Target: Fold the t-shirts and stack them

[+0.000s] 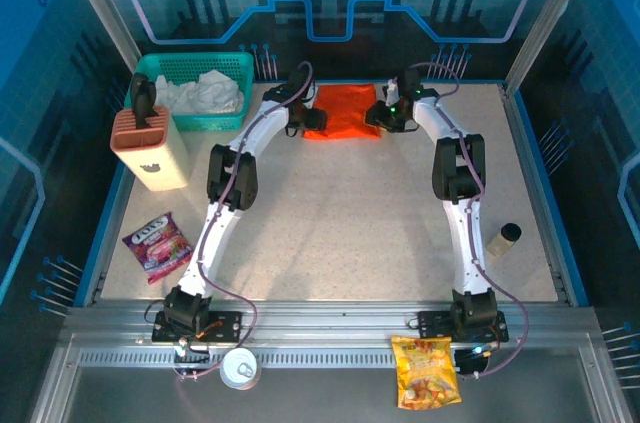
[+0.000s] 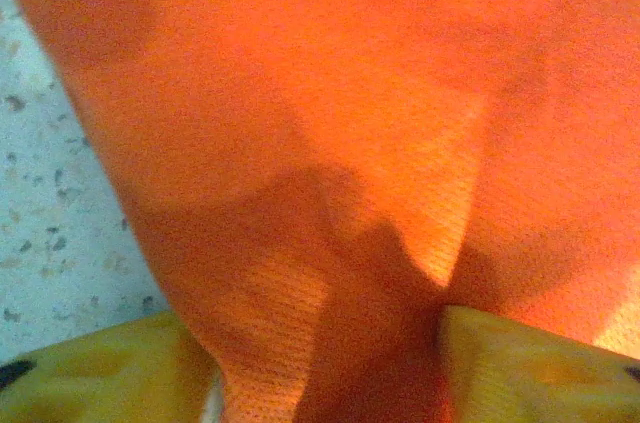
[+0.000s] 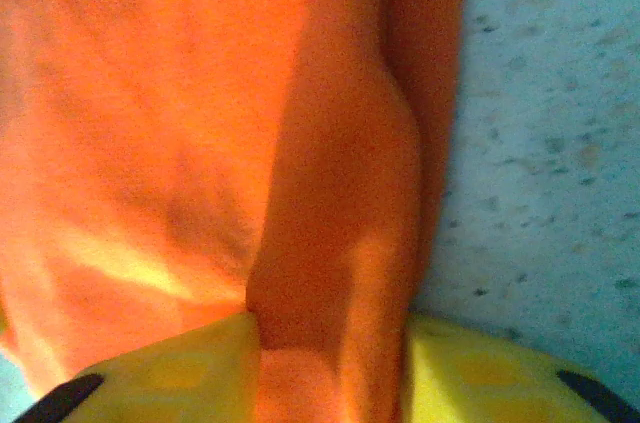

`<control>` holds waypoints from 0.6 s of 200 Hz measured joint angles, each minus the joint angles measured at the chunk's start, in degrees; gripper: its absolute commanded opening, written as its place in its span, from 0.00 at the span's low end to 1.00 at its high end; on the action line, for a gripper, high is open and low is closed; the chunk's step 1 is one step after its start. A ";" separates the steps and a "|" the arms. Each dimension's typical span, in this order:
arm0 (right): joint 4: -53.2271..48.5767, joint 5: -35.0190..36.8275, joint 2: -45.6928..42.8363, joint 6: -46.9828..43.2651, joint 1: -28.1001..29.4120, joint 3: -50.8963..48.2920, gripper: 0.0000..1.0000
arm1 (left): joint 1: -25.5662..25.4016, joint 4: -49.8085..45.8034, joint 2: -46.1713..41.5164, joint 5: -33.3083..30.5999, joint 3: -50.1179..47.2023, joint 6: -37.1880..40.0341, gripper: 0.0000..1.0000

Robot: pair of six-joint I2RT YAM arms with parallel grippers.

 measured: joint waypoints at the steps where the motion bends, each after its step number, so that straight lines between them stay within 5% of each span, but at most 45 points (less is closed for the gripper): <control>1: -0.07 -0.04 -0.13 0.20 0.00 -0.02 0.71 | 0.00 0.09 -0.24 0.04 -0.28 0.44 0.88; 7: -0.44 -0.13 -0.57 -0.37 0.04 -0.13 0.97 | 0.00 0.28 -1.05 0.11 -1.40 0.26 0.99; 10: -0.55 -0.04 -0.96 -0.48 0.04 -0.35 1.00 | 0.02 0.37 -1.64 0.11 -2.19 0.26 0.99; 61: -4.50 2.56 -19.12 -3.28 -2.93 -12.37 1.00 | 0.94 4.61 -19.02 -0.39 -16.41 1.53 0.99; 120: 8.81 7.39 -63.14 -5.66 -4.76 -47.76 1.00 | 0.72 30.84 -65.22 -1.81 -55.49 1.07 0.99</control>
